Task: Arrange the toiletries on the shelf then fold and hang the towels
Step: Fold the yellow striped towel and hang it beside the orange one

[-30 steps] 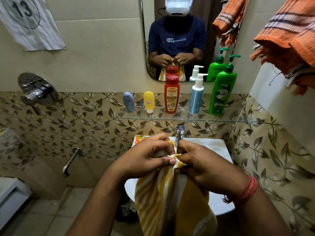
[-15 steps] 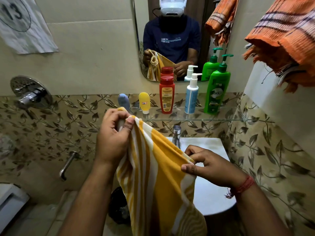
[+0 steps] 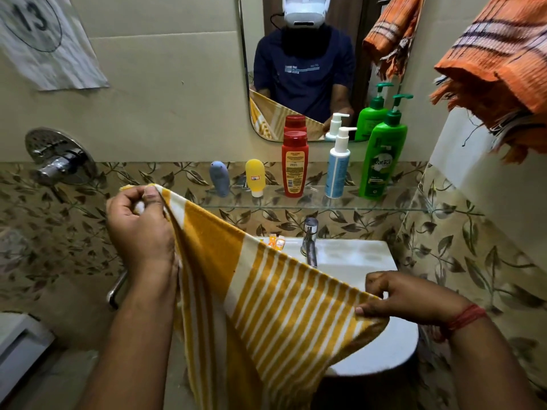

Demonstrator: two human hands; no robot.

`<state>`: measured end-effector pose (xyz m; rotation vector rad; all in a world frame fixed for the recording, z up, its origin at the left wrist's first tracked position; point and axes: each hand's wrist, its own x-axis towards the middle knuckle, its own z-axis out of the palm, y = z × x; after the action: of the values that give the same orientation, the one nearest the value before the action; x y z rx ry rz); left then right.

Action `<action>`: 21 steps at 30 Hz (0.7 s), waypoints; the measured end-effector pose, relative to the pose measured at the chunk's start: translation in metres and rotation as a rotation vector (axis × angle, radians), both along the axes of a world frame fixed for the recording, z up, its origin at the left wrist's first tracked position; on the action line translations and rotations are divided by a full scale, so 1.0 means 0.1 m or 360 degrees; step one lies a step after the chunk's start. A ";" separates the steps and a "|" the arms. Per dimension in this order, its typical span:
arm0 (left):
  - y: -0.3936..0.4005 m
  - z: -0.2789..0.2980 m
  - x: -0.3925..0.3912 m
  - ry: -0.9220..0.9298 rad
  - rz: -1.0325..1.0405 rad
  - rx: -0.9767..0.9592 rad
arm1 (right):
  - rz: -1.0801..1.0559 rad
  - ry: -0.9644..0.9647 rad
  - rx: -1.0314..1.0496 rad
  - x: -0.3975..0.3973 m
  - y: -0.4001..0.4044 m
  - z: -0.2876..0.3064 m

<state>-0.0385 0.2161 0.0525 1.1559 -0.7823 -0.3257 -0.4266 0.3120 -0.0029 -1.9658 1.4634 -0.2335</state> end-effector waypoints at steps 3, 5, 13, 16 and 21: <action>0.01 -0.02 -0.01 0.0048 0.0025 0.0012 | -0.0143 0.0075 0.0025 -0.05 -0.05 -0.10; 0.02 -0.01 -0.03 0.0106 0.0027 0.0012 | -0.0190 0.0095 0.0068 -0.03 -0.08 -0.17; 0.04 0.08 -0.09 0.0155 -0.0019 -0.0061 | -0.0356 0.0268 0.0195 0.09 -0.14 -0.54; 0.05 0.12 -0.11 0.0149 -0.0034 -0.0095 | -0.0447 0.0255 0.0344 0.08 -0.15 -0.71; 0.08 0.14 -0.14 0.0094 -0.0026 -0.0091 | -0.0641 0.0080 0.0510 0.12 -0.16 -0.98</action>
<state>-0.0522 0.2236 0.0669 1.0825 -0.7449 -0.3474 -0.4144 0.2961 -0.1005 -1.4241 1.7986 -0.1139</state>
